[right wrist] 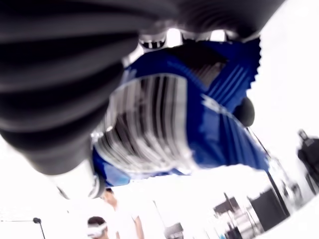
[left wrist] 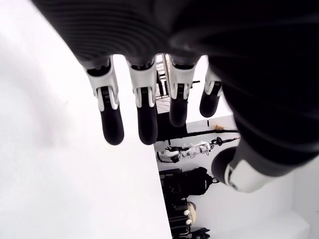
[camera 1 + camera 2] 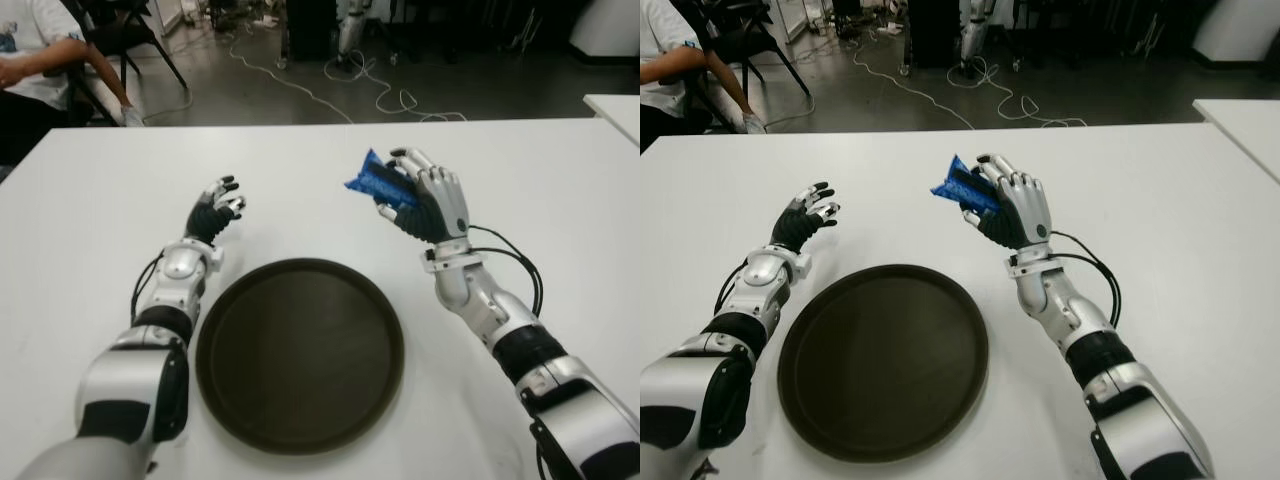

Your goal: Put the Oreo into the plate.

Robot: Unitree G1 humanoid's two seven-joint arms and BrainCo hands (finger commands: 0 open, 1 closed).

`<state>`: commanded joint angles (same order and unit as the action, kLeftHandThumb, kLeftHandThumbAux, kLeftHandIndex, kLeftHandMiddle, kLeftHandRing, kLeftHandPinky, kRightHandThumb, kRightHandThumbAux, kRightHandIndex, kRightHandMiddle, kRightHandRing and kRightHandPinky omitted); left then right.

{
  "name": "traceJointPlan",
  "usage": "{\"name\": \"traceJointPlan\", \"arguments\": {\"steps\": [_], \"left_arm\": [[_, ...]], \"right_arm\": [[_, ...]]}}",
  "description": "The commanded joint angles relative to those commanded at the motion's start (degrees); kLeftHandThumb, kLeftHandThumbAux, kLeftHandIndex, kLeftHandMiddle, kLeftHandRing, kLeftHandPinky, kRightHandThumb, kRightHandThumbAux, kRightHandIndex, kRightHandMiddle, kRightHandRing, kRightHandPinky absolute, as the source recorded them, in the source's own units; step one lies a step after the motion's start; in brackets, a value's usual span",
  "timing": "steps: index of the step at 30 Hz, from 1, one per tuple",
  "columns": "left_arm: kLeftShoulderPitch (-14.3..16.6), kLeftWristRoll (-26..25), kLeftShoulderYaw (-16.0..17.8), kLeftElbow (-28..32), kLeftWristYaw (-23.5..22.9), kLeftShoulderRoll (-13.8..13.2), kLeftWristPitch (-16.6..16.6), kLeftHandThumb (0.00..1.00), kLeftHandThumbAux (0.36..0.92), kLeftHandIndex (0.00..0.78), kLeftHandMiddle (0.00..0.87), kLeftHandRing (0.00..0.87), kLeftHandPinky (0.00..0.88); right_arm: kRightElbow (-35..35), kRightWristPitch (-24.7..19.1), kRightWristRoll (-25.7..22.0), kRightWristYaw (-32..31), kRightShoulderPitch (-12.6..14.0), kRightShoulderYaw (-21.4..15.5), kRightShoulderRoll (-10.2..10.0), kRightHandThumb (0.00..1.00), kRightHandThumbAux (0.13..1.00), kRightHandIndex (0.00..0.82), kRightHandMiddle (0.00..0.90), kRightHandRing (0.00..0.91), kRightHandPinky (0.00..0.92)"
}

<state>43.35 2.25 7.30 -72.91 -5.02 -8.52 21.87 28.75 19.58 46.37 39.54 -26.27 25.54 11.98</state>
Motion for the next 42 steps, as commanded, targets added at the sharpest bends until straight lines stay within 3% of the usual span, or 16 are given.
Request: {"name": "traceJointPlan", "arguments": {"steps": [4, 6, 10, 12, 15, 25, 30, 37, 41, 42], "left_arm": [[0.07, 0.2, -0.15, -0.01, 0.27, -0.08, -0.22, 0.203, 0.64, 0.052, 0.141, 0.188, 0.259], [0.08, 0.35, -0.28, -0.02, 0.41, -0.13, -0.27, 0.205, 0.639, 0.052, 0.143, 0.189, 0.26], [0.08, 0.46, -0.38, -0.02, 0.54, -0.17, -0.27, 0.21, 0.638, 0.051, 0.148, 0.195, 0.265], [0.11, 0.53, -0.45, -0.04, 0.6, -0.17, -0.29, 0.215, 0.64, 0.051, 0.147, 0.194, 0.264], [0.13, 0.5, -0.44, -0.03, 0.64, -0.16, -0.32, 0.221, 0.641, 0.052, 0.146, 0.19, 0.256], [0.02, 0.38, -0.39, 0.02, 0.46, -0.2, -0.01, 0.2, 0.626, 0.054, 0.152, 0.189, 0.246], [0.07, 0.38, -0.47, -0.01, 0.16, -0.38, -0.09, 0.204, 0.627, 0.049, 0.142, 0.186, 0.25], [0.05, 0.36, -0.6, -0.01, -0.1, -0.4, -0.19, 0.172, 0.629, 0.047, 0.138, 0.183, 0.244], [0.05, 0.23, -0.53, -0.01, -0.34, -0.36, -0.04, 0.184, 0.633, 0.044, 0.133, 0.181, 0.248], [0.05, 0.23, -0.53, 0.0, -0.33, -0.32, -0.03, 0.185, 0.633, 0.044, 0.134, 0.181, 0.248]], "right_arm": [[-8.66, -2.02, 1.53, -7.2, 3.47, 2.9, 0.38, 0.7, 0.73, 0.425, 0.755, 0.78, 0.803], [-13.45, -1.34, 1.4, -14.72, 4.2, 4.75, 2.47, 0.701, 0.73, 0.423, 0.752, 0.783, 0.808], [-19.13, -0.77, 1.42, -22.22, 5.67, 5.53, 4.7, 0.702, 0.729, 0.421, 0.749, 0.788, 0.809], [-23.21, 1.66, 0.11, -28.93, 6.09, 6.12, 7.81, 0.703, 0.728, 0.421, 0.755, 0.79, 0.808], [-26.1, 3.76, -2.06, -35.49, 6.25, 6.02, 9.87, 0.706, 0.726, 0.422, 0.76, 0.792, 0.805], [-29.35, 5.44, -5.54, -43.72, 6.39, 4.72, 10.43, 0.709, 0.721, 0.42, 0.769, 0.804, 0.821], [-35.18, 4.61, -6.99, -51.09, 6.76, 3.48, 12.6, 0.714, 0.718, 0.42, 0.778, 0.818, 0.827], [-31.09, 6.29, -5.66, -49.31, 7.02, 3.49, 11.07, 0.717, 0.715, 0.42, 0.736, 0.787, 0.798], [-26.09, 10.3, -8.02, -45.73, 6.72, 2.71, 9.66, 0.806, 0.696, 0.377, 0.565, 0.548, 0.547], [-25.57, 10.92, -8.25, -45.36, 6.74, 2.53, 9.51, 0.81, 0.696, 0.374, 0.552, 0.526, 0.526]]}}
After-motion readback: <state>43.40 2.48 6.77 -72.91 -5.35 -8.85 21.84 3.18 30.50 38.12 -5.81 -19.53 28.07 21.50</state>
